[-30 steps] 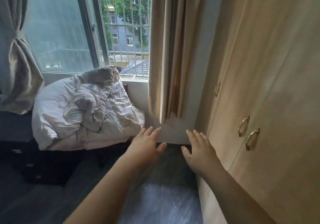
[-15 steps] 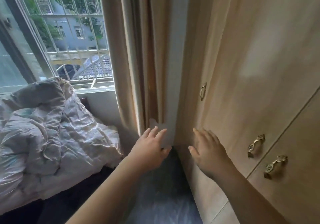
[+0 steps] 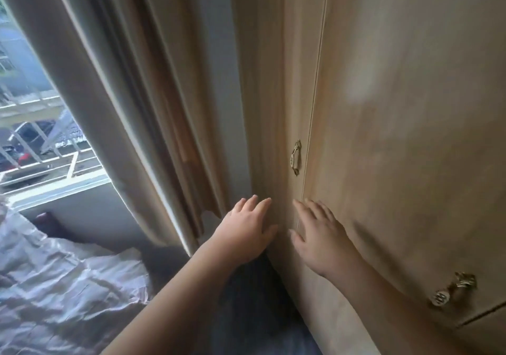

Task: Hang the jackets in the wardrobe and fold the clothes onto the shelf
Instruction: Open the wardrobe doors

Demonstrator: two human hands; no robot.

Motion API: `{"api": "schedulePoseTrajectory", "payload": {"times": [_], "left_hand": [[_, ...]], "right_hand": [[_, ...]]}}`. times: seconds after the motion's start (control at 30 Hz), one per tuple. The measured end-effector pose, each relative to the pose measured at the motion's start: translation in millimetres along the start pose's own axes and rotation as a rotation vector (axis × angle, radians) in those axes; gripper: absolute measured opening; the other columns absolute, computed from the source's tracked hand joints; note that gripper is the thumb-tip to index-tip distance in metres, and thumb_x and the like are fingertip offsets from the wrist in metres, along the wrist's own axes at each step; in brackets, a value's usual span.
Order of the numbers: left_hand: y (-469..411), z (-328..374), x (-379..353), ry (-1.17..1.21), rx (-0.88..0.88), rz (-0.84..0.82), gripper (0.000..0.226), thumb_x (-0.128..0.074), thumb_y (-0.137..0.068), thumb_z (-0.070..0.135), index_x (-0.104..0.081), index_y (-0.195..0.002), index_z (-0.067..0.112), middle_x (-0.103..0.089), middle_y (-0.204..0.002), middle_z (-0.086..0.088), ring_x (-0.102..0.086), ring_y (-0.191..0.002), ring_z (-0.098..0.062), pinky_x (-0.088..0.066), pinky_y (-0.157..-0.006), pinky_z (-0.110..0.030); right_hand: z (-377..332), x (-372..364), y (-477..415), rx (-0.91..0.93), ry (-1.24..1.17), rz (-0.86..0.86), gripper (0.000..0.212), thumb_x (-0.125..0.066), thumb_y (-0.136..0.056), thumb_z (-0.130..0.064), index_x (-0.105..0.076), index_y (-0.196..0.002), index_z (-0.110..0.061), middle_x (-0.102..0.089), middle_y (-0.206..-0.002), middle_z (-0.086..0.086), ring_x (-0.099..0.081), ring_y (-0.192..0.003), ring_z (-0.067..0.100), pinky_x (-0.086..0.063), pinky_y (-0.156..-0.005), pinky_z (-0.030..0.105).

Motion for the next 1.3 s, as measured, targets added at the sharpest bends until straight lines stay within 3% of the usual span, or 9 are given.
{"api": "schedulePoseTrajectory", "payload": {"times": [0.23,0.4,0.8,0.97,1.2,1.3], "left_hand": [[-59.4,2.6,14.3,0.044,-0.142,-0.059,0.068,-0.044,-0.098,0.050,-0.015,-0.156,0.031,-0.016,-0.165,-0.002,-0.010,-0.152,-0.027,-0.017,-0.123,-0.042],[-75.9,23.3,9.4,0.035,-0.365,-0.139,0.069,-0.041,-0.098,0.056,-0.013,-0.156,0.032,-0.017,-0.164,-0.002,-0.011,-0.152,-0.028,-0.019,-0.122,-0.046],[2.5,60.6,-4.8,0.011,-0.892,-0.325,0.068,-0.037,-0.100,0.057,-0.010,-0.157,0.032,-0.009,-0.167,-0.002,-0.005,-0.153,-0.027,-0.015,-0.122,-0.048],[39.8,99.3,-12.1,0.037,-1.045,-0.327,0.069,-0.038,-0.100,0.056,-0.011,-0.158,0.031,-0.013,-0.166,-0.003,-0.008,-0.153,-0.027,-0.019,-0.122,-0.047],[47.9,149.0,-40.4,0.030,-1.068,-0.337,0.068,-0.040,-0.100,0.054,-0.015,-0.158,0.029,-0.019,-0.165,-0.004,-0.012,-0.152,-0.028,-0.020,-0.122,-0.046],[43.5,168.7,-56.7,0.000,-1.029,-0.348,0.068,-0.040,-0.099,0.054,-0.017,-0.157,0.028,-0.022,-0.164,-0.005,-0.015,-0.152,-0.029,-0.022,-0.121,-0.047]], "right_hand": [[9.7,4.8,-25.3,-0.139,0.092,0.068,0.071,-0.029,-0.091,-0.061,-0.022,-0.154,-0.029,-0.025,-0.162,0.000,-0.020,-0.149,0.025,-0.019,-0.122,0.040],[-0.4,9.0,1.5,-0.323,0.117,0.164,0.067,-0.042,-0.097,-0.053,-0.020,-0.155,-0.026,-0.024,-0.162,0.000,-0.018,-0.150,0.023,-0.014,-0.122,0.037],[-64.3,5.1,145.4,-0.857,0.102,0.361,0.066,-0.040,-0.099,-0.050,-0.016,-0.155,-0.027,-0.019,-0.163,-0.002,-0.013,-0.150,0.021,-0.019,-0.121,0.039],[-63.7,2.8,215.7,-1.056,0.126,0.395,0.064,-0.041,-0.097,-0.051,-0.020,-0.153,-0.028,-0.027,-0.160,0.003,-0.022,-0.147,0.025,-0.028,-0.117,0.040],[-21.0,7.8,277.4,-1.142,0.113,0.403,0.065,-0.043,-0.097,-0.049,-0.024,-0.153,-0.024,-0.030,-0.158,0.005,-0.026,-0.144,0.027,-0.027,-0.117,0.038],[15.8,23.1,281.9,-1.135,0.089,0.447,0.061,-0.050,-0.094,-0.041,-0.034,-0.148,-0.017,-0.042,-0.149,0.011,-0.037,-0.137,0.032,-0.036,-0.110,0.040]]}}
Point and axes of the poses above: each hand's wrist, its own y-axis away from the middle knuckle, its own x-axis out of the back of the hand, z = x × y, the point moved 5 cm from there along -y, towards the middle knuckle
